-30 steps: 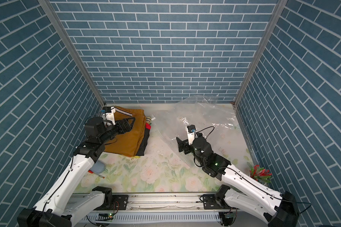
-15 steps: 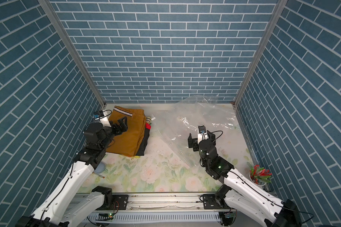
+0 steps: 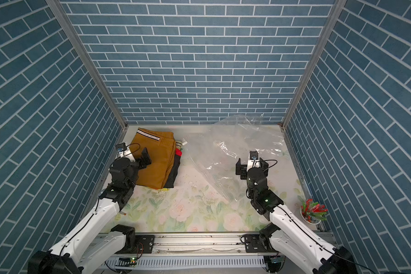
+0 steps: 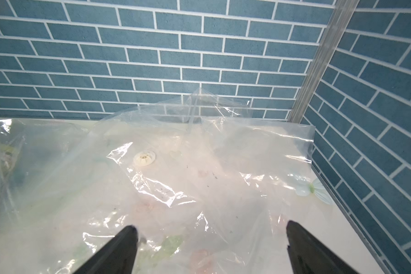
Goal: Take the trousers out of the vacuum bag
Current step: Move the trousers to the center of the board.
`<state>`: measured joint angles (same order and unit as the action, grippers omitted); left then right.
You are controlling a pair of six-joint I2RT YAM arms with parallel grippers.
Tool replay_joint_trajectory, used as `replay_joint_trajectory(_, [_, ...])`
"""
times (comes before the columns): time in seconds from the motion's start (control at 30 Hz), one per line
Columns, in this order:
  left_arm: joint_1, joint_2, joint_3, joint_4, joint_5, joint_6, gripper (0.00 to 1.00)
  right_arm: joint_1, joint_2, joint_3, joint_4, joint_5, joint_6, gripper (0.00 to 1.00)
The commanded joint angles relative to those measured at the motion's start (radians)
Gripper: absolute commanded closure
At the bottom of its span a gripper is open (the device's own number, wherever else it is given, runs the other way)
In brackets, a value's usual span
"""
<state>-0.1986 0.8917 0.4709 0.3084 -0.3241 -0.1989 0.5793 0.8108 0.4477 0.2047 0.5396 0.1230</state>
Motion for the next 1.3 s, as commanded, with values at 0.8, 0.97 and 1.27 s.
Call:
replay_joint_trajectory(0.8, [0.074, 0.382, -0.400, 1.009, 0.115, 0.216, 0.00, -0.326, 0.265, -0.156, 0.484, -0.169, -0.029, 0.00])
replay_joint_trajectory(0.97, [0.088, 0.394, -0.417, 1.060, 0.126, 0.217, 0.00, -0.376, 0.309, -0.201, 0.653, -0.179, -0.067, 0.02])
replay_joint_trajectory(1.27, [0.071, -0.054, -0.398, 0.567, -0.008, 0.137, 0.00, -0.376, 0.117, -0.200, 0.497, -0.162, 0.036, 0.00])
